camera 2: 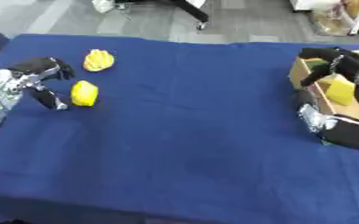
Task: Pick up the objects with one hand, pass them to the other hand, and then place them into the box on the other side of the table.
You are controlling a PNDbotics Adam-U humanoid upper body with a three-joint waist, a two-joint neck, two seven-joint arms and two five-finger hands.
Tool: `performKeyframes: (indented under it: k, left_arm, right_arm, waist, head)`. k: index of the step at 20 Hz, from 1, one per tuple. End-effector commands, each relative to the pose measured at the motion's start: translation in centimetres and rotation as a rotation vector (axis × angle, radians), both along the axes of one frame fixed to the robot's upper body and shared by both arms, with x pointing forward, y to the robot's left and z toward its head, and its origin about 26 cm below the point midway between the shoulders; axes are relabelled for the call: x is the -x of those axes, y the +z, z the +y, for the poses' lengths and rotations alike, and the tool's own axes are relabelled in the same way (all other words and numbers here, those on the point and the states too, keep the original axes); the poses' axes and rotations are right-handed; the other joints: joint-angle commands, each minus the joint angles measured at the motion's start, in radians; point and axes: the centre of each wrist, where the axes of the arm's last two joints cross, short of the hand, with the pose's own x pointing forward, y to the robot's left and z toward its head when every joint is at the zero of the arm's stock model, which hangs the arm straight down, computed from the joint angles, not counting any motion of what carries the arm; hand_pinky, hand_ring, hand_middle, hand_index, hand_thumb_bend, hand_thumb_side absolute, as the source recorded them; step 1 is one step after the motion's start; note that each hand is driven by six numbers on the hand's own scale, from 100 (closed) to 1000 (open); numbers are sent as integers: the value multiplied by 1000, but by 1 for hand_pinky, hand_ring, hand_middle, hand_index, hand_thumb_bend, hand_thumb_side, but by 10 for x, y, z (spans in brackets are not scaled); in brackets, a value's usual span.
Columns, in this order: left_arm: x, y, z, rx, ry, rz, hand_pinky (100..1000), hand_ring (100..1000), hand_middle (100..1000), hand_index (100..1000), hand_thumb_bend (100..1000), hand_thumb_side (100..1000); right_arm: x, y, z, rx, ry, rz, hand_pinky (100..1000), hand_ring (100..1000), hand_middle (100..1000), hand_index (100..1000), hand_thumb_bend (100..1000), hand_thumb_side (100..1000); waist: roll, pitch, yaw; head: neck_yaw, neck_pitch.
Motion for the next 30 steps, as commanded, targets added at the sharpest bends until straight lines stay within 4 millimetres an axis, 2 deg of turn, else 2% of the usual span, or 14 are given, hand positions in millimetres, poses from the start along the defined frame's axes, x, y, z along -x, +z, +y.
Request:
performKeyframes:
  k: [1, 6, 7, 11, 15, 22, 26, 30]
  left_arm:
    - [-3, 17, 3, 34, 0, -34, 829, 681, 659, 777, 524, 131]
    - [-3, 14, 0, 55, 11, -68, 814, 632, 603, 722, 403, 100]
    - [-3, 14, 0, 61, 14, -79, 799, 600, 571, 686, 338, 100]
    - [-2, 14, -1, 112, 22, -138, 770, 533, 499, 610, 230, 100]
    - [2, 22, -3, 197, 10, -189, 745, 511, 482, 591, 201, 100]
    - [21, 67, -15, 447, -97, -284, 720, 493, 473, 584, 176, 100]
    - [36, 87, -28, 629, -188, -296, 706, 482, 466, 576, 154, 100]
    - [49, 97, -49, 779, -293, -244, 698, 477, 462, 572, 142, 113]
  right_arm:
    - [2, 10, 0, -2, 10, -33, 807, 604, 808, 913, 140, 438]
    - [2, 10, 0, -4, 11, -31, 807, 604, 808, 916, 136, 440]
    - [2, 10, 0, -4, 11, -31, 807, 603, 808, 917, 136, 440]
    - [2, 9, 0, -6, 11, -29, 806, 603, 808, 917, 132, 442]
    - [2, 9, 1, -6, 16, -28, 806, 602, 807, 917, 130, 442]
    - [2, 14, 7, -1, 51, -42, 807, 604, 806, 917, 130, 440]
    - [3, 23, 20, 16, 126, -62, 809, 608, 806, 919, 134, 438]
    - [5, 37, 38, 56, 224, -92, 811, 614, 803, 918, 146, 434]
  waist:
    - [-10, -16, -1]
    - [-11, -15, -2]
    - [-11, -15, -2]
    - [-11, -15, -2]
    - [-11, -16, 0]
    - [-10, -16, 3]
    - [-10, -17, 4]
    - [-10, -19, 5]
  head:
    - [7, -2]
    - [12, -2]
    - [13, -2]
    - [14, -2]
    - [12, -2]
    - [6, -2]
    - [0, -2]
    - [-10, -2]
